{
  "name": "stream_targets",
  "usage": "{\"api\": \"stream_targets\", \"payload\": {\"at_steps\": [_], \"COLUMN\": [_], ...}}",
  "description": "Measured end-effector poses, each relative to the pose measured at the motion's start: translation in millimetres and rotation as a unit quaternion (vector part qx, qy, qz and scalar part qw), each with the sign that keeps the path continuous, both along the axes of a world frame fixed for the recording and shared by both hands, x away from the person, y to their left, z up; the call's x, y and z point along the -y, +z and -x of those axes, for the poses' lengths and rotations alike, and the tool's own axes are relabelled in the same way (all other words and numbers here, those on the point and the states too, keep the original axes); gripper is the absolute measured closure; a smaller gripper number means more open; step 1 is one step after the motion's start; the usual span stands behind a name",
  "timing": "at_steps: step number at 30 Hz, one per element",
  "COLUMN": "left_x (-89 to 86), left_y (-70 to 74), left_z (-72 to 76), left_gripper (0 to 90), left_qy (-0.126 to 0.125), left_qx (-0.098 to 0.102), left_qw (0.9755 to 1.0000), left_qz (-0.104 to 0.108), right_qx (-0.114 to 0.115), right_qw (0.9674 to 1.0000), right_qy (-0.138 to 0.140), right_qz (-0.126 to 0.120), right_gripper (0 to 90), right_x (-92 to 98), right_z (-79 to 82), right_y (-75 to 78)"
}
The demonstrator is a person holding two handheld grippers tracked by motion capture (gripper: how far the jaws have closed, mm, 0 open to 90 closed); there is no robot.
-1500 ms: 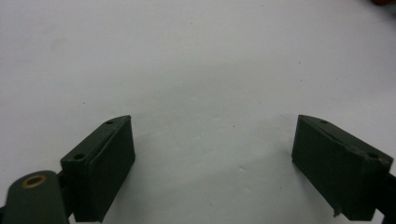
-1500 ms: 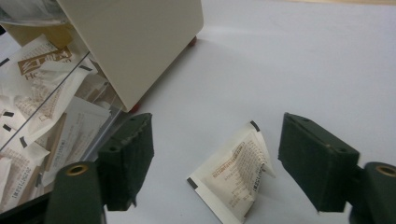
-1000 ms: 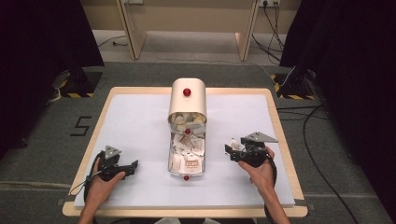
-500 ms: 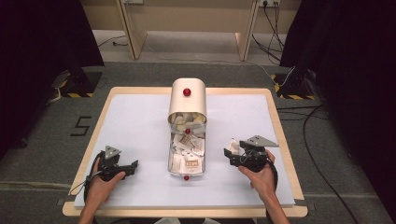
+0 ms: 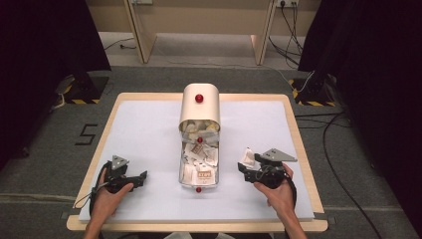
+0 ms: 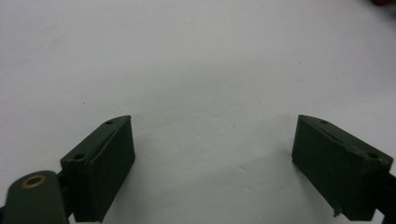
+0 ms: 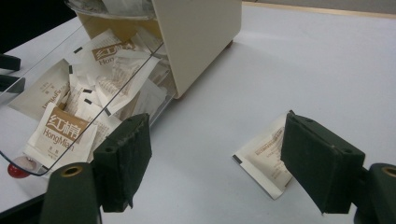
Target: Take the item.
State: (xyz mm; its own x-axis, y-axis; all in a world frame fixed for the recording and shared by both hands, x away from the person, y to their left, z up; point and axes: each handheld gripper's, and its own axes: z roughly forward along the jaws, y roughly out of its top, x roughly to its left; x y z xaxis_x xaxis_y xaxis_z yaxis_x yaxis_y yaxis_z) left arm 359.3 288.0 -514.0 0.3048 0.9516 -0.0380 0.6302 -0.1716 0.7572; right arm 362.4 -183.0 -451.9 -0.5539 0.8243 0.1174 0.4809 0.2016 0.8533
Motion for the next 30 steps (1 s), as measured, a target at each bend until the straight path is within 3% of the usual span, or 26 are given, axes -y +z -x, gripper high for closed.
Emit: {"api": "stream_targets", "payload": {"at_steps": [16, 30], "left_x": [0.0, 0.0], "left_y": [0.0, 0.1], "left_z": [0.0, 0.1], "left_gripper": [12.3, 12.3], "left_qy": [0.0, 0.0], "left_qx": [0.0, -0.001], "left_qw": [1.0, 1.0], "left_qz": [0.0, -0.001], "right_qx": [-0.003, -0.004], "right_qw": [0.9999, 0.9997], "right_qy": [0.007, 0.005], "right_qz": [0.01, 0.022], "right_gripper": [25.1, 24.9], "right_x": [-1.8, 14.1], "right_z": [16.9, 36.6], "right_y": [-6.5, -16.6]}}
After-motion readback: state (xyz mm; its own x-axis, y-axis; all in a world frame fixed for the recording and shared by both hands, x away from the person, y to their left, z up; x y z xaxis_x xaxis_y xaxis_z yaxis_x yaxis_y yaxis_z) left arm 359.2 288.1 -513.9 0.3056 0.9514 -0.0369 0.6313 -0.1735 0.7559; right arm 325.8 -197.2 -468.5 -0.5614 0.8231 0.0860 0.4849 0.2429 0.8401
